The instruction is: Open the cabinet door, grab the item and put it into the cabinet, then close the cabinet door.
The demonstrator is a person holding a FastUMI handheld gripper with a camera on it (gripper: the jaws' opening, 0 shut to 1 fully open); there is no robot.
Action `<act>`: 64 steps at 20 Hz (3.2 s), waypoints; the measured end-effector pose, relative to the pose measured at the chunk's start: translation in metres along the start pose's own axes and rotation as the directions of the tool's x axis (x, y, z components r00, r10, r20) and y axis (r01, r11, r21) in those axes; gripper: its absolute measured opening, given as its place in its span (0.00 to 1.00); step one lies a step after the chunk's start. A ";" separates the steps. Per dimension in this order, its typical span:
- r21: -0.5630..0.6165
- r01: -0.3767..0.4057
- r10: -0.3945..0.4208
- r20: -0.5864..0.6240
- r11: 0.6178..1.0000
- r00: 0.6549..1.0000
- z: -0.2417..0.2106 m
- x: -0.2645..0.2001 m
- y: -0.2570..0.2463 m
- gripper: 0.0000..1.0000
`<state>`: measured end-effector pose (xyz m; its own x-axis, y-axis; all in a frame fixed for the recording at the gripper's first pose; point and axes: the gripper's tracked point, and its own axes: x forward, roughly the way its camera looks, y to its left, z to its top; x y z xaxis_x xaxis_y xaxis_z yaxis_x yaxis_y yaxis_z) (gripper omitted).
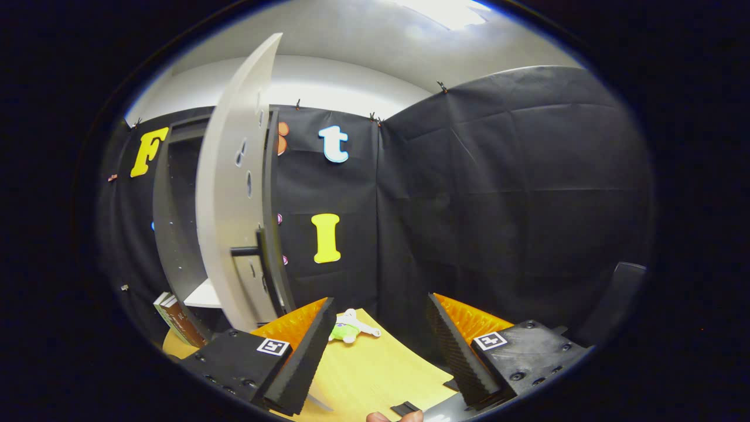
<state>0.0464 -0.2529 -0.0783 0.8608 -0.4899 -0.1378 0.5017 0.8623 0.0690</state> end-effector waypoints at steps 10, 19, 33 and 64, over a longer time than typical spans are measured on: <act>0.014 -0.113 0.113 -0.046 0.994 0.992 -0.001 0.017 0.007 0.98; 0.028 -0.137 0.139 -0.074 0.990 0.988 0.014 0.008 0.017 0.98; 0.094 -0.405 0.414 -0.109 0.909 0.904 0.017 -0.001 0.021 0.98; -0.001 -0.579 0.579 -0.046 0.815 0.814 0.032 -0.055 0.002 0.98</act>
<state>0.0026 -0.2283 -0.0393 0.9874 0.1059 -0.1178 -0.0898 0.9868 0.1350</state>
